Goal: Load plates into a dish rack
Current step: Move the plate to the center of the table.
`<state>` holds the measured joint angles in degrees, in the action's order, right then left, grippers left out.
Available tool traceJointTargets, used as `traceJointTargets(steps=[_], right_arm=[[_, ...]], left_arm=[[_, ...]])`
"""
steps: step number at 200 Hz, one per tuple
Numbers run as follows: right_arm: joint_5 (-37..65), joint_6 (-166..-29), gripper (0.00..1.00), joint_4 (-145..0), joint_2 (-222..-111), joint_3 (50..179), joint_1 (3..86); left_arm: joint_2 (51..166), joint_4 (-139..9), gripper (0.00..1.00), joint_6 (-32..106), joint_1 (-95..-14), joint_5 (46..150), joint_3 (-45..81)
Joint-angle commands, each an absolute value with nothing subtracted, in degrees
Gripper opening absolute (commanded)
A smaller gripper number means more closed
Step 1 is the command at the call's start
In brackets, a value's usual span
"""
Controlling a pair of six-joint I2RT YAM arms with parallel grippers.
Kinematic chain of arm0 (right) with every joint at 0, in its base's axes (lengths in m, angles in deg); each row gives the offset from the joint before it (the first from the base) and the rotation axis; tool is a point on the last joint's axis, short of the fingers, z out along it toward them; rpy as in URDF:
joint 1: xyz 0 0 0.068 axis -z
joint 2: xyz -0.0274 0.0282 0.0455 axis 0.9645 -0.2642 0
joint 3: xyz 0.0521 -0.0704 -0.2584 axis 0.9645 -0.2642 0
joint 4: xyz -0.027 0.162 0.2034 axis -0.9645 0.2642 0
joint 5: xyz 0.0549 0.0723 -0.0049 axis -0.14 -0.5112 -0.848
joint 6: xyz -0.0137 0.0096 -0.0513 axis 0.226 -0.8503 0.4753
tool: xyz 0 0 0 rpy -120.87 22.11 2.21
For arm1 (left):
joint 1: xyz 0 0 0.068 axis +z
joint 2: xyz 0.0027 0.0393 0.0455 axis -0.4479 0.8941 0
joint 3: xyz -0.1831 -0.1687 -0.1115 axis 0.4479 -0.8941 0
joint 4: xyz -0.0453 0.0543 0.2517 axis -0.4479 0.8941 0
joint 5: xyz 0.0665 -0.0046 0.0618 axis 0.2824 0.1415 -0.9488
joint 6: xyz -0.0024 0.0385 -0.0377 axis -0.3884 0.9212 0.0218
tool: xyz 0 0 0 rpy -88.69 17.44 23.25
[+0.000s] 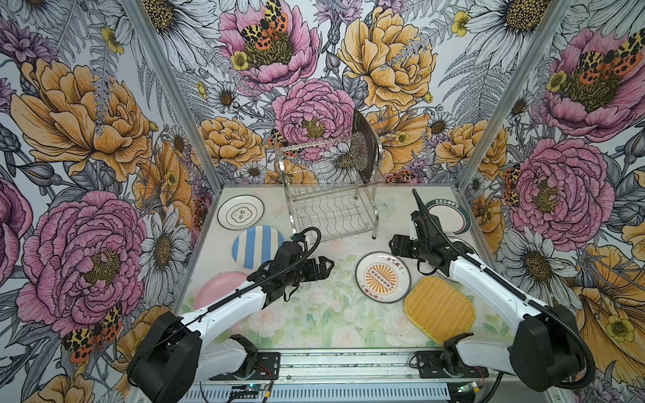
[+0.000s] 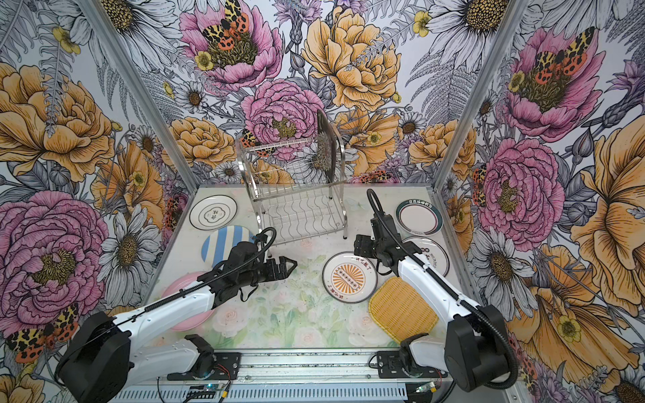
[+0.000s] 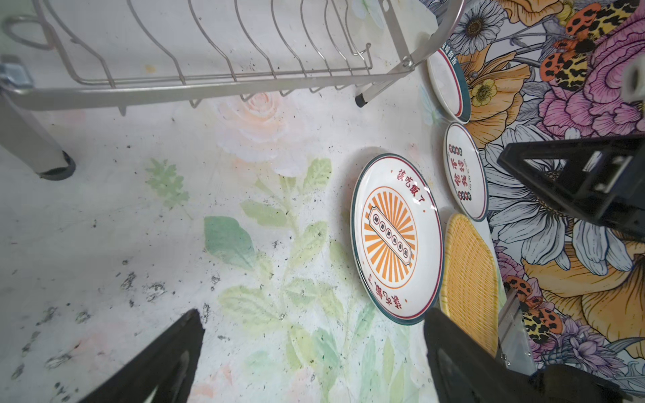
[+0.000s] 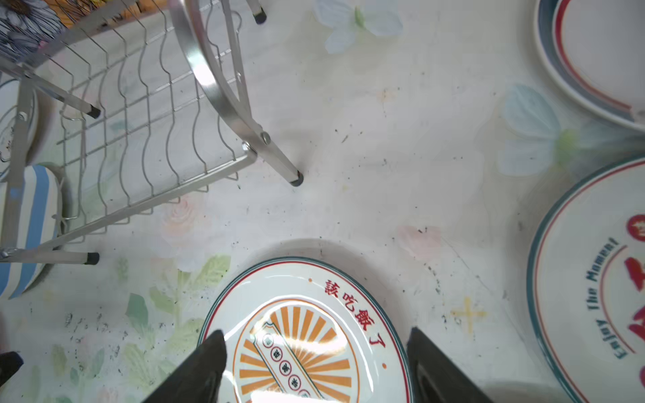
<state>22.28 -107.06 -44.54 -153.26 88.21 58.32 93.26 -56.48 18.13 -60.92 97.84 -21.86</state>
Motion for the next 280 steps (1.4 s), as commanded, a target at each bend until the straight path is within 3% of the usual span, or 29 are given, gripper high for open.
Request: traceJointTargets(steps=[1,62,163,212,280], right_arm=[[16.9,-105.04,0.82,-45.77,-155.73,87.23,60.99],[12.7,-104.32,0.82,-48.74,-162.13,85.56,66.09],[6.03,-106.72,0.8,-52.21,-165.15,82.05,66.14],[3.39,-109.19,0.79,-52.47,-162.93,80.23,63.31],[1.19,-114.53,0.79,-55.19,-163.74,80.74,53.05]], left_arm=[[93.94,-59.65,0.99,17.72,-61.39,99.99,-22.64],[95.32,-60.36,0.99,18.49,-61.42,101.65,-23.13],[97.9,-60.31,0.99,18.89,-61.24,103.38,-22.9],[99.18,-60.52,0.99,18.85,-60.58,104.68,-23.04],[99.13,-60.09,0.99,18.54,-59.14,105.7,-24.61]])
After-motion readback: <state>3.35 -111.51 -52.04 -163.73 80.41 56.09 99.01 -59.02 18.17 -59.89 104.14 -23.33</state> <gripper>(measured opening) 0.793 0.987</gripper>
